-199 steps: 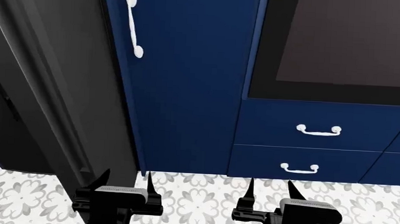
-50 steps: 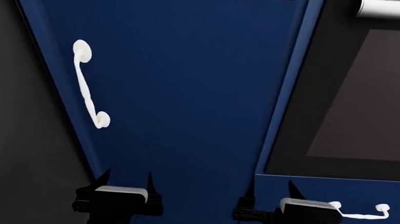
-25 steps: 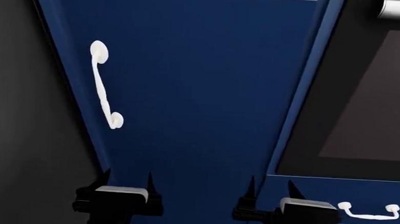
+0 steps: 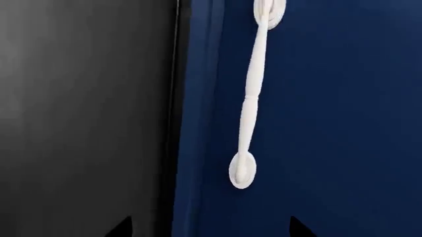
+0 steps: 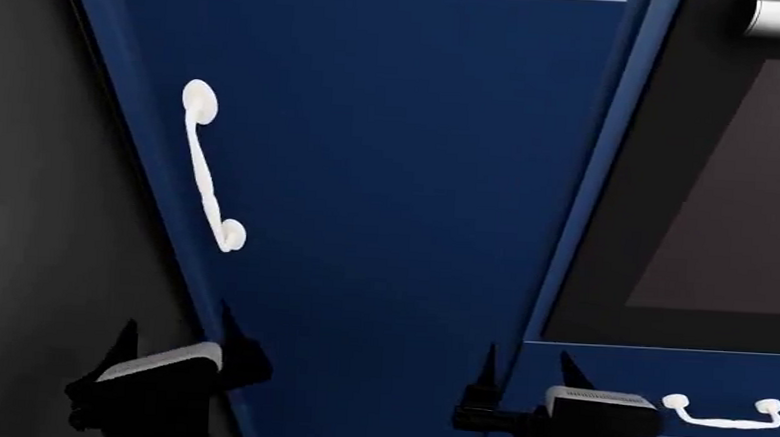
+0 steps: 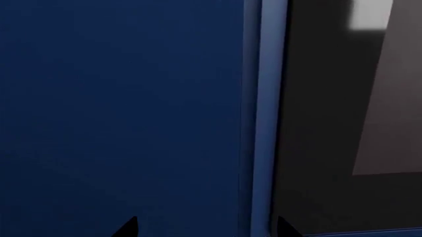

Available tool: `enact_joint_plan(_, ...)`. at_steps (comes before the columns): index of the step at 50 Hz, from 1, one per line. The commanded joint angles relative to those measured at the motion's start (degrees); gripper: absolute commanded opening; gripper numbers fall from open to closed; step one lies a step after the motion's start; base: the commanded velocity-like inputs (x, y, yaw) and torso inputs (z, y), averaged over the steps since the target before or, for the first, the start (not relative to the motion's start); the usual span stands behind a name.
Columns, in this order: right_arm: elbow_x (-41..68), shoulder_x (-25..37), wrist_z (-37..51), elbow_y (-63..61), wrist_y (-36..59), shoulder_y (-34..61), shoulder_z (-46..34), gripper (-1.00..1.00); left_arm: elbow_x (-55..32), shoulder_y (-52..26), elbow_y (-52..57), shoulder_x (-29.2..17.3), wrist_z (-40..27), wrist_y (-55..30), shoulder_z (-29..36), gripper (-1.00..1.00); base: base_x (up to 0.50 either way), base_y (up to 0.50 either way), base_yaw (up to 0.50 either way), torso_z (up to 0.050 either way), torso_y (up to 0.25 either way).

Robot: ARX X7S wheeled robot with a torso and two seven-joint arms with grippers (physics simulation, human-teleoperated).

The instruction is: Close the fridge door

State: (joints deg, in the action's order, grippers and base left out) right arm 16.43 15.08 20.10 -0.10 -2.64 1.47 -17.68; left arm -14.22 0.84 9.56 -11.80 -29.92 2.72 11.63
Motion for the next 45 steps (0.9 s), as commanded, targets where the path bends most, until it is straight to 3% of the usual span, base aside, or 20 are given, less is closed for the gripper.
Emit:
enact_joint_plan(1,0.22,0.21,0.16,-0.11,0.72,0.22,-0.42,1.0,5.36,2.25,8.6,4.46,-18.86,-1.12,-10.09,1.0,0.0,0.0,0.0,0.0,0.0)
enact_joint_plan(9,0.42,0.29,0.13,0.03,1.43,0.57,-0.84,1.0,8.02,-0.07,12.16,3.62,-23.16,-3.92,-12.35,1.0,0.0,0.0,0.0,0.0,0.0)
enact_joint_plan(19,0.6,0.47,0.72,-0.86,1.8,0.3,-0.91,1.0,6.46,-8.92,16.29,-0.15,-22.55,-16.5,-13.25,1.0,0.0,0.0,0.0,0.0,0.001)
enact_joint_plan(24,0.79,0.55,0.76,-0.93,1.74,0.27,-0.94,1.0,4.66,-10.15,17.73,-0.62,-22.14,-18.88,-13.81,1.0,0.0,0.0,0.0,0.0,0.0)
enact_joint_plan(32,0.84,0.68,0.85,-0.94,1.41,0.19,-1.03,1.0,-1.53,-13.09,16.42,-2.31,-18.89,-22.21,-16.03,1.0,0.0,0.0,0.0,0.0,0.0)
enact_joint_plan(37,0.76,0.74,0.77,-0.61,0.98,0.26,-1.14,1.0,-11.04,-17.37,12.98,-3.82,-11.99,-24.4,-18.23,1.0,0.0,0.0,0.0,0.0,0.0)
enact_joint_plan(45,1.22,0.78,0.47,-0.04,0.41,0.42,-1.1,1.0,-16.92,-24.27,7.92,-6.56,-7.94,-28.46,-19.65,1.0,0.0,0.0,0.0,0.0,0.0)
